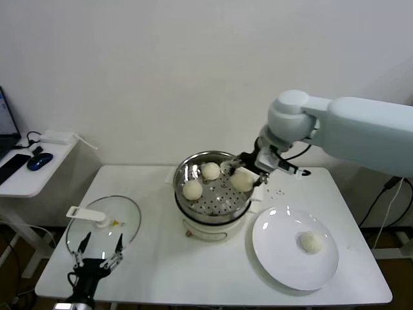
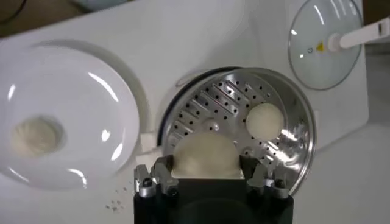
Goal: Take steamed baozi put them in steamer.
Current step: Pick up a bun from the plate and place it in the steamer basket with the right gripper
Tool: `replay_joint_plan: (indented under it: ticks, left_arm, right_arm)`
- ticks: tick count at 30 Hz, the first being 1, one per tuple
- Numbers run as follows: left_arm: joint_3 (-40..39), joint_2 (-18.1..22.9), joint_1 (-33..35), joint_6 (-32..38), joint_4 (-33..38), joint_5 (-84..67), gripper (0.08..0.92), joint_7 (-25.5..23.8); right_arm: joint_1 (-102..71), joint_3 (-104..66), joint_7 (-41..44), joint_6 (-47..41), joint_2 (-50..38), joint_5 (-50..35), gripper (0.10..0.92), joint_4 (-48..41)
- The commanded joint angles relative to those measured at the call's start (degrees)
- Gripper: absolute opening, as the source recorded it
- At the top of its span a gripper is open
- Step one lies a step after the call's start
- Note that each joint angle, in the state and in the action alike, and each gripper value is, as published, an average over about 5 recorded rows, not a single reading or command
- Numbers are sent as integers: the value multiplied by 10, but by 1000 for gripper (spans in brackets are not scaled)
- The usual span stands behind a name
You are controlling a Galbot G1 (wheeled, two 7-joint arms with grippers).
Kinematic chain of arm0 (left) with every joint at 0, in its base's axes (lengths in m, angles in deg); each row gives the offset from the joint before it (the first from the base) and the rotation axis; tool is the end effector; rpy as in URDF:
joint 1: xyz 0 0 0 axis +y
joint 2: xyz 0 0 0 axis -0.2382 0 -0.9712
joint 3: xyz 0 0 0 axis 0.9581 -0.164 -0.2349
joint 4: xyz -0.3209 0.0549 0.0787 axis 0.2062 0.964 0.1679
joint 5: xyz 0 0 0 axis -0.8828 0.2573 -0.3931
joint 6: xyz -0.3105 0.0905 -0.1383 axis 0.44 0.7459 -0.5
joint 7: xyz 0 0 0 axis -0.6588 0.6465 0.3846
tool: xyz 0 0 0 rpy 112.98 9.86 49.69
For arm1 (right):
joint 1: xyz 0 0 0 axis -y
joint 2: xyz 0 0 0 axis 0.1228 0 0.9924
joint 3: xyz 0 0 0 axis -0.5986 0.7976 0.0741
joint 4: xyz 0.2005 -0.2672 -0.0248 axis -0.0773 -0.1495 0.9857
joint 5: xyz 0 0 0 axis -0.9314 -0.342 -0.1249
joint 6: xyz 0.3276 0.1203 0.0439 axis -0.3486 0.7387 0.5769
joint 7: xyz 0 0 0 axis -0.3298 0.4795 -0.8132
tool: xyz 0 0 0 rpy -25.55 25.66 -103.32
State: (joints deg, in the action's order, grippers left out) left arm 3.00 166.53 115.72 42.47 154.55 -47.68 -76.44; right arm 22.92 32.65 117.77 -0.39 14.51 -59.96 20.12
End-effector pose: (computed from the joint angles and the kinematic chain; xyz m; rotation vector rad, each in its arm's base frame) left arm 0.1262 0.0943 -0.3212 0.0534 -3.0298 -0.2031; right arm 0.4625 0.0688 0.0170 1.8667 -0.6284 2.3536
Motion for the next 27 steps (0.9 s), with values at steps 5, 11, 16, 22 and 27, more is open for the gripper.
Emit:
replay_joint_plan:
  ticks: [5,11,16,22,27]
  left_arm:
    - [4,1,8,4,-2,7,823,1]
    - [1,-1,4,1,-3,7,823,0]
    - [-1,-7,1,0,-6,8,823,-2]
    - [-3,-8,-2,-1,-10,9,823,-4]
    - [-4,-7,-4,-1,-14,9,823,-4]
  right_arm:
    - [-127,-61,-1,88,125,203,712,-49]
    - [-165,-73,-2,108,126,240,712,-51]
    - [-177,-75,-2,116,124,253,710,-51]
    - [-183,-74,-1,121,125,259,712,-53]
    - [-186,-71,1,124,126,259,713,-53]
